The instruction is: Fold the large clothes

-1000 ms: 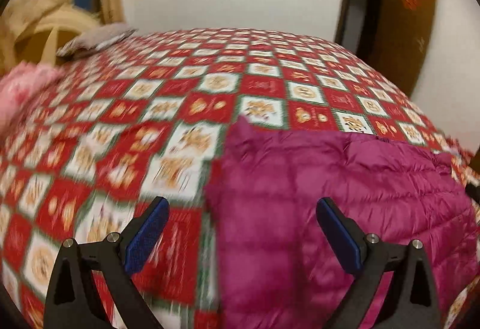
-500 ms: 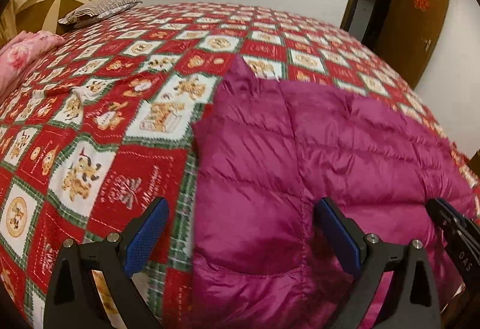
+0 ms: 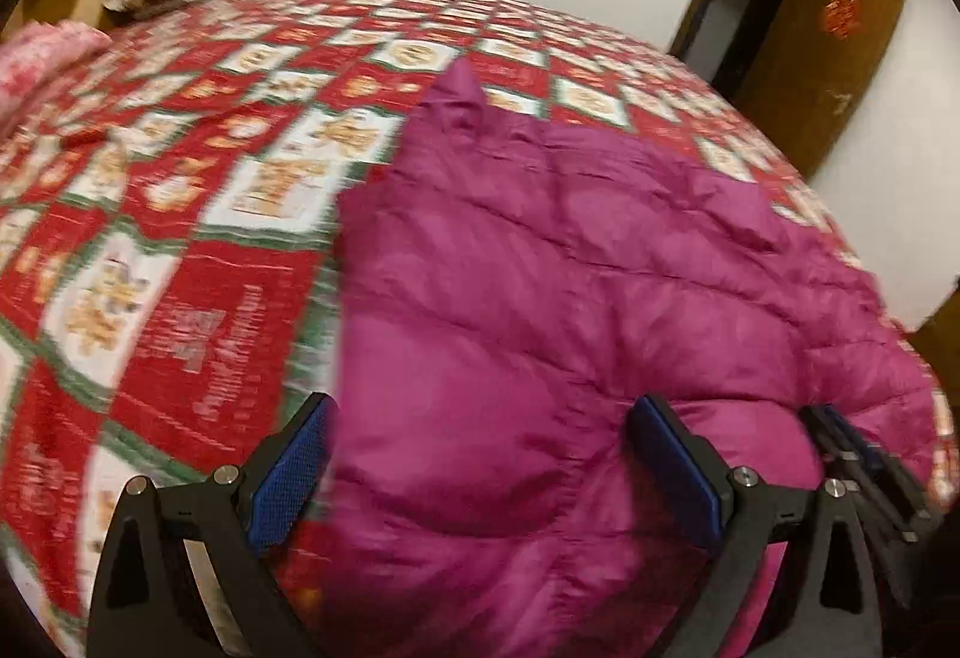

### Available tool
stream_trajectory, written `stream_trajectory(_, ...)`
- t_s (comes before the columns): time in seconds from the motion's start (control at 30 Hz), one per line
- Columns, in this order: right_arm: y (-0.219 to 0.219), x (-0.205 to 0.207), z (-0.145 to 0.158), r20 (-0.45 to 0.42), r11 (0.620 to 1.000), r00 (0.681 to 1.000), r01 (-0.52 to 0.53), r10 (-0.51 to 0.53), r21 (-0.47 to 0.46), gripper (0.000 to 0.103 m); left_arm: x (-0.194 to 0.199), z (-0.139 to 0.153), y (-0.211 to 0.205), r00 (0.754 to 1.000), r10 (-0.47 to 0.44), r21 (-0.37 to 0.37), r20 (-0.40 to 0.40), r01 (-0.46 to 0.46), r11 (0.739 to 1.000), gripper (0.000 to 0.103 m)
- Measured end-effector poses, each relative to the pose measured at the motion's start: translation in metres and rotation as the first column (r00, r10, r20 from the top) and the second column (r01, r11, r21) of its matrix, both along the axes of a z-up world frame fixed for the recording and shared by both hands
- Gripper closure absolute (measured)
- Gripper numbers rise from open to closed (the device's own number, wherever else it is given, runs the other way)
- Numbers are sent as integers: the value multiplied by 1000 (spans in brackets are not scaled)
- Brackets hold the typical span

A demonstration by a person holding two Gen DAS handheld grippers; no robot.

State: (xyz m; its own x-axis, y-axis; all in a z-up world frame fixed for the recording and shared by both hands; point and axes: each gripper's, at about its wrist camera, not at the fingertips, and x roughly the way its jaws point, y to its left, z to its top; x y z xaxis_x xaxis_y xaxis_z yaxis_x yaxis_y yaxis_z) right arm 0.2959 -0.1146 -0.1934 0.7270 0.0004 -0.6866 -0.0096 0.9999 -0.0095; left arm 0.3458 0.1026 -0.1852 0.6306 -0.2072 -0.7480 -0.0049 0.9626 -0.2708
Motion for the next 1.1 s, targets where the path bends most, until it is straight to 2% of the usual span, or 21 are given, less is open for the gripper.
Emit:
stream_trajectory(0.03, -1, 0, -1, 2, 1000, 1000, -1, 1, 4, 76, -1, 1, -4, 1000, -30, -39, 2, 30, 999, 22)
stream_trajectory(0.07, -1, 0, -1, 2, 1000, 1000, -2, 2, 8, 76, -2, 3, -7, 999, -47, -55, 8, 47, 997, 29)
stream_trajectory(0.13, -3, 1, -1, -3, 1000, 1000, -4, 4, 20, 76, -5, 10, -12, 996, -88, -87, 23, 90, 992, 57)
stream_trajectory(0.23, -7, 2, -2, -14, 999, 1000, -4, 5, 49, 76, -7, 19, -5, 995, -88, -147, 37, 93, 985, 79)
stream_trajectory(0.33, -10, 3, -2, -29, 997, 1000, -1, 3, 72, 76, -13, 34, 7, 993, -90, -253, 72, 106, 962, 85)
stream_trajectory(0.4, -12, 4, -1, -43, 994, 999, 12, -7, 105, 76, -19, 49, 7, 988, -104, -281, 112, 132, 951, 85)
stream_trajectory(0.63, -6, 3, 3, -98, 986, 995, 48, -33, 158, 76, -41, 93, -12, 956, -193, -288, 221, 253, 924, 88)
stream_trajectory(0.77, 7, -3, 6, -125, 969, 992, 30, 1, 247, 73, -51, 116, -16, 939, -221, -263, 264, 291, 920, 88)
stream_trajectory(0.93, 46, -8, 4, -171, 892, 973, -60, 152, 449, 73, -62, 141, -20, 922, -242, -144, 303, 295, 945, 88)
stream_trajectory(1.03, 74, -7, -2, -182, 793, 939, -132, 293, 595, 74, -63, 138, -26, 922, -254, -55, 294, 282, 958, 88)
stream_trajectory(1.1, 80, -7, -4, -177, 779, 929, -157, 325, 607, 76, -66, 134, -28, 916, -272, -29, 296, 293, 956, 88)
